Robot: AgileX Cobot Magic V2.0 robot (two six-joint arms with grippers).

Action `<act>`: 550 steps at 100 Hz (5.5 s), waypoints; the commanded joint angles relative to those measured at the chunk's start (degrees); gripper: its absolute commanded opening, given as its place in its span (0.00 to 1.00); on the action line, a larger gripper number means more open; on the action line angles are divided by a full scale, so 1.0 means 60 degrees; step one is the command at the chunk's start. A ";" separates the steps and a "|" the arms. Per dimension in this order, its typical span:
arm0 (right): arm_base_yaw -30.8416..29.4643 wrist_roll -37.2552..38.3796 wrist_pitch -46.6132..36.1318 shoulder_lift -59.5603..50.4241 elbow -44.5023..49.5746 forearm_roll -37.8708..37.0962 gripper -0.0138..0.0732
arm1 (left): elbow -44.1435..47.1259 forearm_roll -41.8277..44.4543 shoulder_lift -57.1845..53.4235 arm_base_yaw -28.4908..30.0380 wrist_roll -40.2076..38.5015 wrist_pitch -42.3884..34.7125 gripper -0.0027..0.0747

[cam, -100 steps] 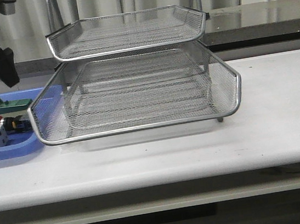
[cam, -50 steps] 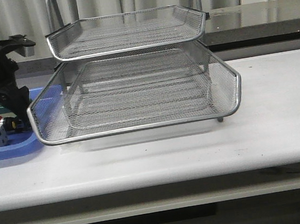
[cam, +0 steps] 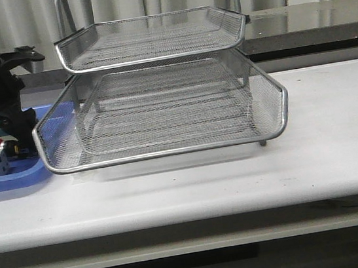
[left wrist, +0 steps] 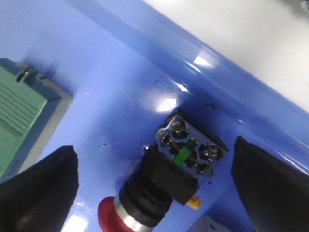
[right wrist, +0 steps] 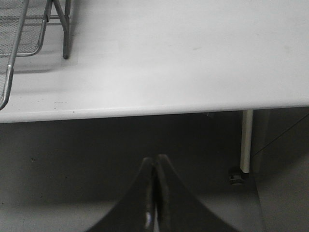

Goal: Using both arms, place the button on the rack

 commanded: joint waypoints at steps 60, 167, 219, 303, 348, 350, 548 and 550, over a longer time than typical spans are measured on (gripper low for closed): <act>-0.0022 -0.0028 -0.0583 0.0025 -0.0242 -0.0170 0.08 | -0.0393 -0.0408 -0.0082 0.0005 0.0044 -0.0077 0.54; -0.0022 -0.0028 -0.0583 0.0025 -0.0242 -0.0170 0.08 | -0.2010 -0.0196 -0.2559 -0.0034 -0.3209 0.2036 0.04; -0.0022 -0.0028 -0.0583 0.0025 -0.0242 -0.0170 0.08 | 0.2171 -0.1393 -0.6129 -0.0241 -0.3175 0.2036 0.04; -0.0022 -0.0028 -0.0583 0.0025 -0.0242 -0.0170 0.08 | 0.2569 -0.1505 -0.5632 -0.4716 -0.2608 0.1401 0.04; -0.0022 -0.0028 -0.0583 0.0025 -0.0242 -0.0170 0.08 | 0.2569 -0.1931 -0.4326 -0.5044 -0.2608 0.1095 0.04; -0.0022 -0.0028 -0.0583 0.0025 -0.0242 -0.0170 0.08 | 0.2569 -0.1931 -0.4308 -0.5044 -0.2608 0.1048 0.04; -0.0022 -0.0028 -0.0583 0.0025 -0.0242 -0.0170 0.08 | 0.4141 -0.1939 -0.8457 -0.1007 -0.4047 0.1825 0.66; -0.0022 -0.0028 -0.0583 0.0025 -0.0242 -0.0170 0.08 | 0.4325 -0.1985 -0.8593 -0.0845 -0.4047 0.1746 0.66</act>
